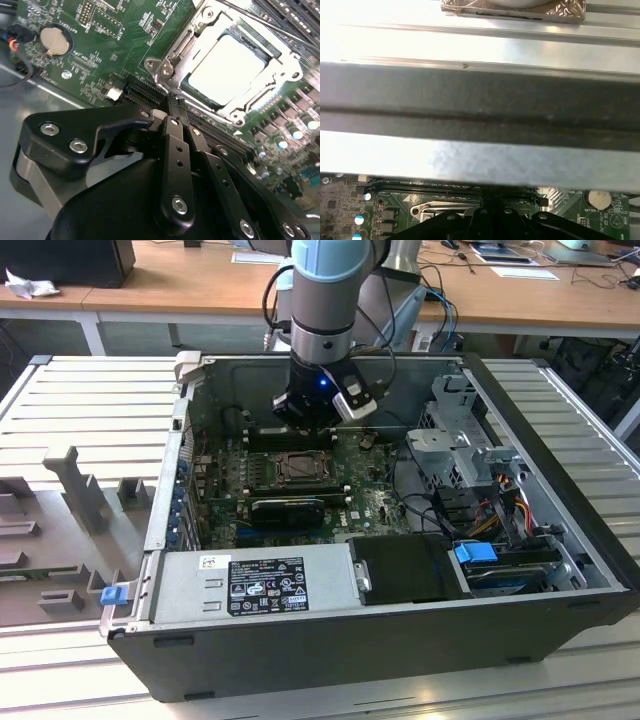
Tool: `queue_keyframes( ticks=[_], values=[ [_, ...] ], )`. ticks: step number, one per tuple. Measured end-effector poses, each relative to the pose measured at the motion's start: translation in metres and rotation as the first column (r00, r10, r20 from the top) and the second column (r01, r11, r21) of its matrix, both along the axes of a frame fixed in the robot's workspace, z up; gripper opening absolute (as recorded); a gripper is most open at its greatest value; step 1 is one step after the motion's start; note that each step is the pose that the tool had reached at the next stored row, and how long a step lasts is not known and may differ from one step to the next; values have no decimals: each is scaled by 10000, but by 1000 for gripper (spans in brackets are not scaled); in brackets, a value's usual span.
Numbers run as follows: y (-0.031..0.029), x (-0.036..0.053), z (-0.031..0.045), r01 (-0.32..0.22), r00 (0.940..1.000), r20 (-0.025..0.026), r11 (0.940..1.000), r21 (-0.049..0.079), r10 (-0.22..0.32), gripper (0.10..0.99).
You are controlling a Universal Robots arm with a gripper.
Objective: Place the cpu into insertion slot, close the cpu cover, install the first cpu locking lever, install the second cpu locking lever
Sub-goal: 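Install the first cpu locking lever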
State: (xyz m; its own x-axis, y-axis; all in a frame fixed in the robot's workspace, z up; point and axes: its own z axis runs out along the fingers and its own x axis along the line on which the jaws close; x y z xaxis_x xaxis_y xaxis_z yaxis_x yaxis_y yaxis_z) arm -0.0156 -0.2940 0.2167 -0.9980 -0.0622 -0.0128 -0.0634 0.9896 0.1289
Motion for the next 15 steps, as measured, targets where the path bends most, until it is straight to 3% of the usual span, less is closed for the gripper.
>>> queue_keyframes(
  ticks=[2, 15],
  values=[
    [0, 0, 28, -1, 10000, 0, 10000, 1, 1, 106],
    [-81, 0, 29, -1, 10000, 0, 10000, 1, 1, 106]
  ],
)
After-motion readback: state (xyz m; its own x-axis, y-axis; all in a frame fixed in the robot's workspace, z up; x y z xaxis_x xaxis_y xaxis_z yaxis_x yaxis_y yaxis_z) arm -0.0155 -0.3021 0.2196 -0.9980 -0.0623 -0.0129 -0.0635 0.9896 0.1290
